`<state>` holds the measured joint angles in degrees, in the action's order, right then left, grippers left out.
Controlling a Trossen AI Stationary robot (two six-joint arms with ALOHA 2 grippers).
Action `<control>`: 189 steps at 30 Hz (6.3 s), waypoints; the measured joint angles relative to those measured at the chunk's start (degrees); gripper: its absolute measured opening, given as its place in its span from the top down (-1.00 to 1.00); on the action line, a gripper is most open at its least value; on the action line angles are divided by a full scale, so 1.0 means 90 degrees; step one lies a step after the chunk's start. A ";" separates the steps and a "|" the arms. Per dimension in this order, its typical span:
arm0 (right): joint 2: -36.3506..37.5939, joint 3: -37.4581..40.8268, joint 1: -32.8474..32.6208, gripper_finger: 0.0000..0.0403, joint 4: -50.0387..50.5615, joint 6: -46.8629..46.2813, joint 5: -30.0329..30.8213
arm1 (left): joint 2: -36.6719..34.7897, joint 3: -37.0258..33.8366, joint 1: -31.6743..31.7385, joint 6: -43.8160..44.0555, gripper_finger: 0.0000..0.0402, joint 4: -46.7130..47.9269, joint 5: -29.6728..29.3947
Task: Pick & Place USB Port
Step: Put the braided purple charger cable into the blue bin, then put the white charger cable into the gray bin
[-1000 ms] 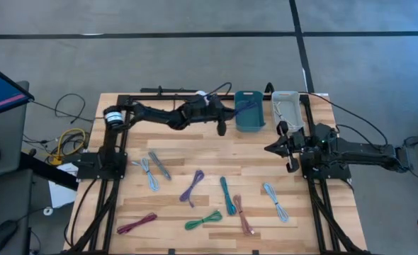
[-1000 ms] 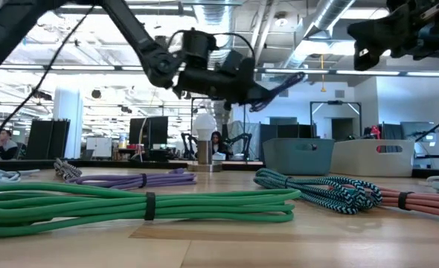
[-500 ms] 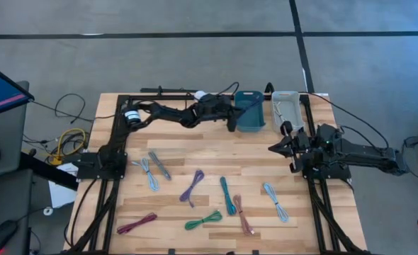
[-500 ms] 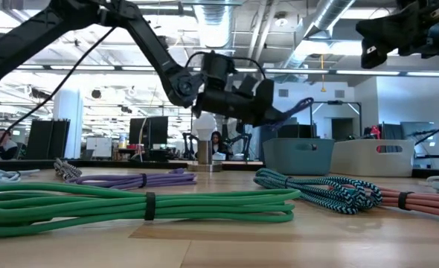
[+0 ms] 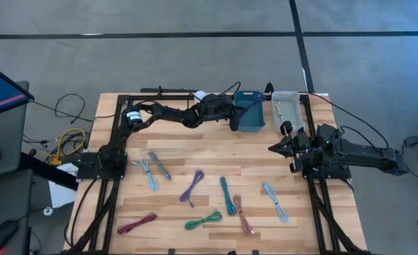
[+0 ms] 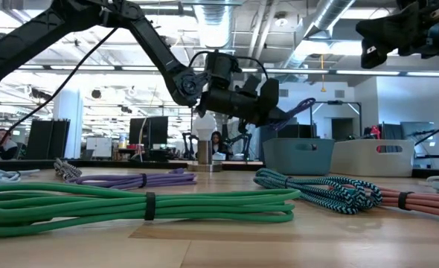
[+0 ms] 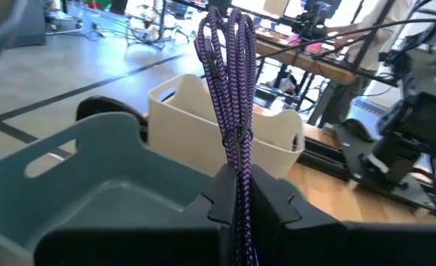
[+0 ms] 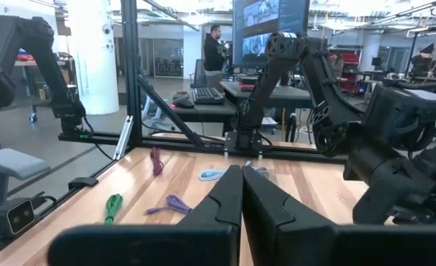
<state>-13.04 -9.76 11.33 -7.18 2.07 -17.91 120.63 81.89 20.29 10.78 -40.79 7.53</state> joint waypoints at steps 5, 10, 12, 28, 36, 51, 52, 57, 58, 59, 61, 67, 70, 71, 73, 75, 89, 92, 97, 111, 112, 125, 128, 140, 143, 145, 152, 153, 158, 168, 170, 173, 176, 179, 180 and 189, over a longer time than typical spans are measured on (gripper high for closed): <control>0.0000 0.0000 0.0000 1.00 0.0000 -0.0002 0.0002 | 0.0001 0.0000 0.0002 -0.0013 0.90 0.0007 -0.0164; 0.0000 0.0000 0.0000 1.00 0.0006 -0.0004 0.0002 | 0.0001 0.0000 0.0002 -0.0014 0.76 0.0007 -0.0219; 0.0000 0.0000 0.0000 1.00 0.0010 -0.0005 0.0002 | 0.0001 0.0000 0.0000 0.0000 0.69 0.0003 -0.0218; 0.0000 0.0000 0.0000 1.00 0.0011 -0.0016 0.0002 | -0.0060 0.0000 -0.0017 -0.0370 0.53 -0.0046 0.0611; 0.0000 0.0000 0.0000 1.00 0.0202 -0.0145 0.0004 | -0.1188 -0.0506 0.0008 -0.1799 0.74 0.1090 0.1907; 0.0000 0.0000 -0.0048 1.00 0.0277 -0.0403 0.0002 | -0.5402 -0.4544 0.0216 -0.3128 0.96 0.1828 0.1738; -0.0001 0.0000 -0.0047 1.00 0.0277 -0.0403 0.0002 | -0.5690 -0.4791 0.0215 -0.3128 0.96 0.1827 0.1738; 0.0000 0.0000 -0.0036 1.00 0.0277 -0.0403 0.0005 | -0.7043 -0.5888 0.0127 -0.3110 0.96 0.1824 0.1741; 0.0000 0.0000 -0.0036 1.00 0.0277 -0.0403 0.0003 | -0.7280 -0.6085 0.0109 -0.3103 0.96 0.1821 0.1744; -0.0001 0.0000 -0.0036 1.00 0.0276 -0.0403 0.0005 | -0.7508 -0.6267 0.0095 -0.3101 0.95 0.1819 0.1747; 0.0000 0.0000 -0.0036 1.00 0.0277 -0.0403 0.0004 | -0.7963 -0.6653 0.0090 -0.2940 0.96 0.1824 0.1756; -0.0002 0.0000 -0.0041 1.00 0.0294 -0.0403 0.0005 | -0.8909 -0.7548 0.0091 -0.1857 0.96 0.1829 0.1756; -0.0002 0.0000 -0.0041 1.00 0.0299 -0.0403 0.0005 | -0.9083 -0.7713 0.0090 -0.1472 0.94 0.1855 0.1750; -0.0002 0.0000 -0.0041 1.00 0.0300 -0.0403 0.0006 | -0.9096 -0.7724 0.0090 -0.1341 0.93 0.1855 0.1747; -0.0002 0.0000 -0.0041 1.00 0.0301 -0.0403 0.0019 | -0.9094 -0.7725 0.0091 -0.1097 0.93 0.1851 0.1739; -0.0002 0.0000 -0.0041 1.00 0.0306 -0.0403 0.0019 | -0.9095 -0.7723 0.0091 -0.0951 0.93 0.1904 0.1739; -0.0002 0.0001 -0.0041 1.00 0.0574 -0.0405 0.0022 | -0.9118 -0.7723 0.0025 -0.0925 0.94 0.2272 0.1848; -0.0002 0.0002 -0.0041 1.00 0.0660 -0.0407 0.0022 | -0.9118 -0.7723 0.0024 -0.0925 0.94 0.2624 0.1851; -0.0002 0.0002 -0.0041 1.00 0.0773 -0.0668 0.0024 | -0.9119 -0.7722 0.0027 -0.0925 0.94 0.2849 0.1846; -0.0002 0.0002 -0.0036 1.00 0.0760 -0.0690 0.0257 | -0.9854 -0.7206 0.0024 -0.0440 0.94 0.2824 0.2720; -0.0002 0.0002 -0.0036 1.00 0.0755 -0.0690 0.0267 | -0.9894 -0.7206 0.0024 -0.0472 0.94 0.2825 0.2718; -0.0002 0.0007 -0.0036 1.00 -0.0546 -0.0689 0.0328 | -0.9886 -0.7208 0.0027 -0.0715 0.94 0.2819 0.2718; -0.0002 0.0008 -0.0036 1.00 -0.0610 -0.0685 0.0328 | -0.9886 -0.7208 0.0027 -0.0716 0.94 0.2819 0.2718; -0.0013 -0.0189 -0.0036 1.00 -0.0126 -0.1867 0.0391 | -0.9886 -0.7208 0.0029 -0.0719 0.94 0.2819 0.2718; -0.0085 -0.0598 -0.0145 1.00 0.0869 -0.2299 0.0783 | -0.9886 -0.7208 0.0027 -0.0719 0.94 0.2819 0.2716; -0.0197 -0.0928 -0.0308 1.00 0.1531 -0.2334 0.1273 | -0.9886 -0.7208 0.0029 -0.0719 0.94 0.2819 0.2716; -0.0862 -0.2141 -0.1015 1.00 0.3889 -0.3458 0.2617 | -0.9886 -0.7208 0.0027 -0.0719 0.94 0.2822 0.2716; -0.0997 -0.2208 -0.1146 1.00 0.4057 -0.3693 0.2647 | -0.9886 -0.7208 0.0029 -0.0719 0.94 0.2822 0.2716; -0.1641 -0.2395 -0.1804 1.00 0.4365 -0.4614 0.2654 | -0.9886 -0.7208 0.0028 -0.0775 0.94 0.2822 0.2716; -0.3220 -0.3432 -0.3039 1.00 0.6589 -0.6883 0.2662 | -0.9886 -0.7210 0.0027 -0.1029 0.94 0.2824 0.2672; -0.3591 -0.3670 -0.3288 1.00 0.6928 -0.7296 0.2637 | -0.9886 -0.7210 0.0029 -0.1029 0.94 0.2824 0.2669; -0.4081 -0.3973 -0.3644 1.00 0.7150 -0.7890 0.2442 | -0.9886 -0.7210 0.0029 -0.1029 0.94 0.2822 0.2672; -0.4554 -0.4144 -0.3985 1.00 0.7236 -0.8523 0.2297 | -0.9886 -0.7210 0.0029 -0.1029 0.94 0.2824 0.2672; -0.5070 -0.4184 -0.4268 1.00 0.7374 -0.9041 0.2106 | -0.9886 -0.7210 0.0028 -0.1029 0.94 0.2824 0.2671; -0.5242 -0.4184 -0.4340 1.00 0.7435 -0.9223 0.1980 | -0.9886 -0.7210 0.0028 -0.1029 0.94 0.2824 0.2671; -0.6757 -0.4184 -0.4553 0.91 0.7414 -0.9957 0.0997 | -0.9886 -0.7210 0.0029 -0.1029 0.94 0.2837 0.2670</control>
<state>-73.85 -47.42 -29.64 59.55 -87.55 -8.94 31.66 16.99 20.56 1.52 -15.26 31.56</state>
